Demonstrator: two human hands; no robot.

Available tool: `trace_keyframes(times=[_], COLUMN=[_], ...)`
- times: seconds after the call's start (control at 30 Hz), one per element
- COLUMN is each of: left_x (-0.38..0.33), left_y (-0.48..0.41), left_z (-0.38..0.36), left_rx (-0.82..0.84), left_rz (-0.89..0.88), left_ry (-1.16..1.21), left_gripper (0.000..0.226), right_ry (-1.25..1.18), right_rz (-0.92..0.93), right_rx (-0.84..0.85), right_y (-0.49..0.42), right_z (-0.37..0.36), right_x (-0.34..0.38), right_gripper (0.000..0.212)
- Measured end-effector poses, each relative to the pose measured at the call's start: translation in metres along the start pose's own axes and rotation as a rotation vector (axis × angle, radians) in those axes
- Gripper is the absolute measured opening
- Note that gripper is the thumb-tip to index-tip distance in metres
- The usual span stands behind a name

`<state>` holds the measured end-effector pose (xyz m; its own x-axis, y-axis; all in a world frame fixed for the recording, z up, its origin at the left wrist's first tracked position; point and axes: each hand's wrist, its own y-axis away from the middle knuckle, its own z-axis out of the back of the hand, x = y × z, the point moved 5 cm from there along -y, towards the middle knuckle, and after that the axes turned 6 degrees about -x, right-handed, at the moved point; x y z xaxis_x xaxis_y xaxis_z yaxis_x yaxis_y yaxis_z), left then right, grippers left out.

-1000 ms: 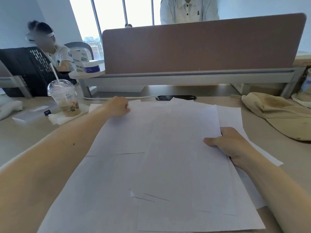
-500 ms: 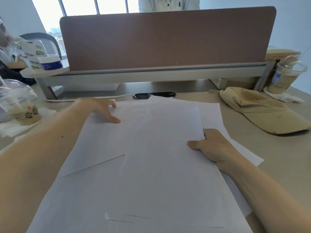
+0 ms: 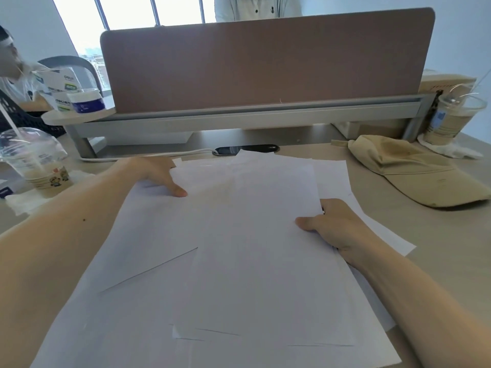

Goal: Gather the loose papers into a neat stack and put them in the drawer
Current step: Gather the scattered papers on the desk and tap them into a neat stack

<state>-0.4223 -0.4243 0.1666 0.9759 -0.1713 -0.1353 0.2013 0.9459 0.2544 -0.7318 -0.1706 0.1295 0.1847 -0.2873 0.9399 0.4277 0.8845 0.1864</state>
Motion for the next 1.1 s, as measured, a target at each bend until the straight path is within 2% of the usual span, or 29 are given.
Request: trace_keyframes(times=[0.17, 0.3, 0.4, 0.47, 0.53, 0.7, 0.77, 0.83, 0.9, 0.93, 1.03, 1.1], left_x=[0.014, 0.028, 0.035, 0.046, 0.057, 0.064, 0.067, 0.074, 0.087, 0.092, 0.093, 0.086], left_y=[0.035, 0.071, 0.098, 0.112, 0.127, 0.155, 0.162, 0.172, 0.176, 0.178, 0.185, 0.183], left_z=[0.009, 0.007, -0.004, -0.013, -0.018, -0.03, -0.036, -0.038, -0.035, -0.035, -0.047, -0.052], left_rx=[0.098, 0.184, 0.078, 0.008, -0.004, 0.036, 0.005, -0.086, -0.227, -0.26, -0.144, -0.101], left_rz=[0.118, 0.195, 0.258, 0.306, 0.35, 0.371, 0.395, 0.397, 0.374, 0.37, 0.42, 0.409], left_ry=[0.27, 0.532, 0.535, 0.385, 0.351, 0.649, 0.746, 0.762, 0.673, 0.678, 0.896, 0.92], left_gripper=[0.086, 0.088, 0.069, 0.084, 0.092, 0.108, 0.101, 0.094, 0.121, 0.122, 0.099, 0.087], right_ry=[-0.09, -0.193, -0.135, 0.014, 0.088, 0.033, 0.006, -0.019, -0.032, -0.042, -0.032, -0.017], right_rz=[-0.007, -0.04, -0.017, 0.036, 0.055, 0.04, 0.023, 0.007, 0.005, 0.003, 0.012, 0.034], right_rx=[0.019, 0.084, 0.088, 0.066, 0.06, 0.086, 0.093, 0.089, 0.078, 0.084, 0.112, 0.112], right_y=[0.003, 0.008, 0.01, 0.011, 0.014, 0.016, 0.015, 0.014, 0.012, 0.012, 0.012, 0.013], right_z=[0.0, -0.005, -0.007, -0.008, -0.008, -0.009, -0.01, -0.007, -0.004, -0.004, -0.011, -0.017], right_x=[0.003, 0.006, 0.008, 0.009, 0.011, 0.011, 0.01, 0.01, 0.009, 0.008, 0.007, 0.009], right_gripper=[0.012, 0.014, 0.017, 0.017, 0.016, 0.016, 0.016, 0.013, 0.011, 0.011, 0.012, 0.012])
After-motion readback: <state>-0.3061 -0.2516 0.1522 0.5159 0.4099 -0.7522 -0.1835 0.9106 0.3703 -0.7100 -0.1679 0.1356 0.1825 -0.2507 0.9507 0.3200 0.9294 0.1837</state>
